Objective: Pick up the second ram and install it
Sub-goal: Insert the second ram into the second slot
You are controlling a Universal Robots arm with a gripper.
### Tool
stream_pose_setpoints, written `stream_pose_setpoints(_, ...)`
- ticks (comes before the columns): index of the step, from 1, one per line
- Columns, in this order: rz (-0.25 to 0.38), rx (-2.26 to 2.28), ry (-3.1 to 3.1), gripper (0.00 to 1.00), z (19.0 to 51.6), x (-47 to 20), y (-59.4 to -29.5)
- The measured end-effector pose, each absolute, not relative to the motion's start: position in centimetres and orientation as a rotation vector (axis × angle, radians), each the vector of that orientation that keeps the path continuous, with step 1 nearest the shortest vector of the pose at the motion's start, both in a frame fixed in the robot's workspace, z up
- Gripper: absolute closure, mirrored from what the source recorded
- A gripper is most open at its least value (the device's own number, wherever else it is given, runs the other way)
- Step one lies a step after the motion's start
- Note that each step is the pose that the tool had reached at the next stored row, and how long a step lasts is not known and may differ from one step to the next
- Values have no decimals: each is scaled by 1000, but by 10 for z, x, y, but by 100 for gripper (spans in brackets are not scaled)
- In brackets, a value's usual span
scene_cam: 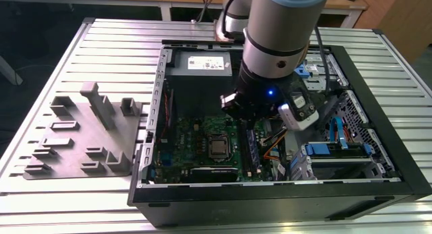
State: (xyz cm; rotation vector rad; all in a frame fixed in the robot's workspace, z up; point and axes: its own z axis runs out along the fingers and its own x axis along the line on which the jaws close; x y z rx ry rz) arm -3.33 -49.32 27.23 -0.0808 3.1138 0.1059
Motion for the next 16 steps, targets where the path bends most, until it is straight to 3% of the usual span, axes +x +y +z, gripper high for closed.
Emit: stream_pose_setpoints(16, 105, -36, 3114, 92, 269, -31, -493)
